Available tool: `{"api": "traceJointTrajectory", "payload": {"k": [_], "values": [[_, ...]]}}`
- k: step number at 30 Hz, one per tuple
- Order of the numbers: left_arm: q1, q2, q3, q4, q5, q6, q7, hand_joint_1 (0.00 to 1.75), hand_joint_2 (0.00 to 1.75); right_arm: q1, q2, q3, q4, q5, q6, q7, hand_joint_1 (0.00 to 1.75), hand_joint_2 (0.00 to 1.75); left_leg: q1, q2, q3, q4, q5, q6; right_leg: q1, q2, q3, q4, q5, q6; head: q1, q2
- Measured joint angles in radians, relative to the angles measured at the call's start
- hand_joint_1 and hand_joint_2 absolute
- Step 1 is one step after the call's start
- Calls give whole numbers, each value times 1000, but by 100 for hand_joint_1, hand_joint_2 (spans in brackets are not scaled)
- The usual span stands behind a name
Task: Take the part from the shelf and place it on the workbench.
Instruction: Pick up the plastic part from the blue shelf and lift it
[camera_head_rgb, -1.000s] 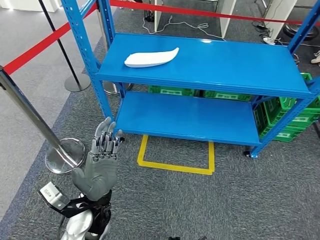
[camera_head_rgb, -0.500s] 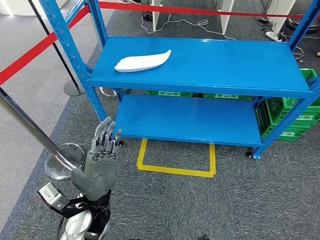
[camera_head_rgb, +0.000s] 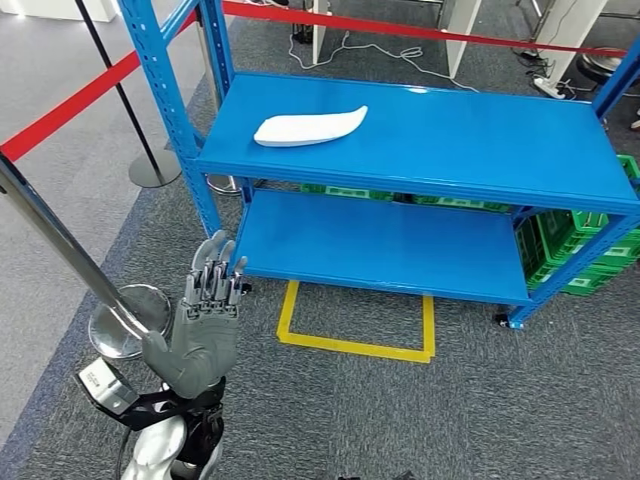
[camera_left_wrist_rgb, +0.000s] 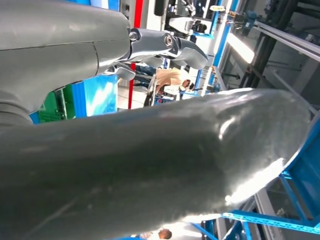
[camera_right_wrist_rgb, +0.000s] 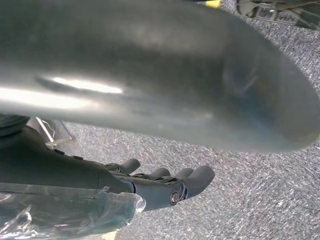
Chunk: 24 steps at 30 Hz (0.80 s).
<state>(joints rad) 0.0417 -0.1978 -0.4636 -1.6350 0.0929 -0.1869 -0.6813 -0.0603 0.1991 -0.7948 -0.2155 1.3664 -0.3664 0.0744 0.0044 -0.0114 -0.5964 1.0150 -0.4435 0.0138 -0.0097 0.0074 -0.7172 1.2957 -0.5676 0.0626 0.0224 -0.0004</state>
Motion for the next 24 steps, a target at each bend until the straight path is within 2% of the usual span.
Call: {"api": "traceJointTrajectory", "payload": {"k": [2,3,4,6,8,9,10,11,13,14,15,16,17,18,19,20,23,24], "values": [[0,-3,1,0,2,0,0,0,0,0,0,0,0,0,0,0,0,0,0,-2,9,0,-5,-3,0,0,52,-122,75,-5,0,0],[0,-4,2,0,0,1,0,0,0,-1,0,0,0,0,0,1,0,0,-2,-3,12,1,-9,-7,1,0,84,-187,101,-8,0,0],[-1,-5,3,0,-3,2,0,0,0,-3,0,0,0,0,0,1,0,0,-4,-3,14,2,-11,-12,1,1,106,-232,115,-10,0,0],[-2,-5,3,0,-10,-4,-4,0,0,-4,0,0,0,0,1,2,0,0,-6,-4,14,-2,-19,-23,5,2,118,-259,109,-19,-1,0],[-3,-5,3,0,-11,-25,-12,0,0,-3,0,0,0,1,3,0,0,0,-4,-3,19,-4,-31,-36,4,4,127,-265,96,-33,-1,0],[-4,-4,3,-1,-10,-35,-14,0,0,-3,0,-1,0,2,4,-2,0,0,-4,-2,14,12,-41,-42,2,5,136,-268,88,-41,-5,0],[-4,-4,3,-1,-10,-41,-16,0,0,-2,0,-1,0,2,4,-3,0,0,-3,0,-1,47,-55,-47,0,5,148,-271,84,-47,-8,0],[-4,-4,3,-2,-12,-44,-17,0,0,-1,-1,-1,0,2,4,-4,0,0,-3,1,-32,104,-74,-51,-1,3,158,-273,81,-50,-11,0],[0,-2,4,-1,-16,-44,-18,0,0,-1,-1,-1,0,2,4,-4,0,0,-2,1,-113,232,-116,-56,-2,0,178,-272,75,-51,-14,0],[2,-1,4,-1,-17,-44,-17,0,0,-1,-1,-1,0,1,4,-4,0,0,-2,1,-142,266,-116,-56,-2,0,187,-272,71,-50,-15,0],[3,-1,5,0,-17,-44,-17,0,0,0,-1,-1,0,1,4,-3,0,0,-2,1,-154,264,-94,-55,-2,1,196,-272,66,-49,-15,0],[4,-1,6,0,-17,-44,-16,0,0,0,-1,-1,0,1,4,-3,0,0,-2,1,-147,227,-55,-52,-2,3,206,-272,58,-48,-15,0],[3,-1,6,1,-16,-44,-15,0,0,0,0,-1,0,1,4,-2,0,0,-2,2,-127,165,-5,-49,-2,5,216,-272,48,-44,-16,0],[3,-2,7,1,-16,-44,-14,0,0,0,0,-1,0,1,4,-2,0,0,-4,2,-102,103,32,-46,0,6,223,-271,37,-39,-16,0],[3,-2,7,2,-16,-44,-13,0,0,0,0,-1,0,1,4,-2,0,0,-4,3,-81,54,55,-41,2,7,229,-271,27,-33,-16,0],[3,-2,7,2,-16,-44,-12,0,0,0,0,-1,0,1,4,-1,0,0,-5,2,-68,25,62,-35,5,7,232,-273,19,-28,-15,0],[4,-3,12,2,-15,-44,-11,0,0,-3,0,-1,0,1,4,-1,0,0,-4,0,-59,10,48,-16,5,6,246,-288,8,-14,-11,0],[4,-5,14,2,-15,-44,-11,0,0,-4,0,-1,0,1,3,-1,0,0,-2,0,-54,7,44,-10,5,4,245,-278,-2,-9,-10,0]]}}
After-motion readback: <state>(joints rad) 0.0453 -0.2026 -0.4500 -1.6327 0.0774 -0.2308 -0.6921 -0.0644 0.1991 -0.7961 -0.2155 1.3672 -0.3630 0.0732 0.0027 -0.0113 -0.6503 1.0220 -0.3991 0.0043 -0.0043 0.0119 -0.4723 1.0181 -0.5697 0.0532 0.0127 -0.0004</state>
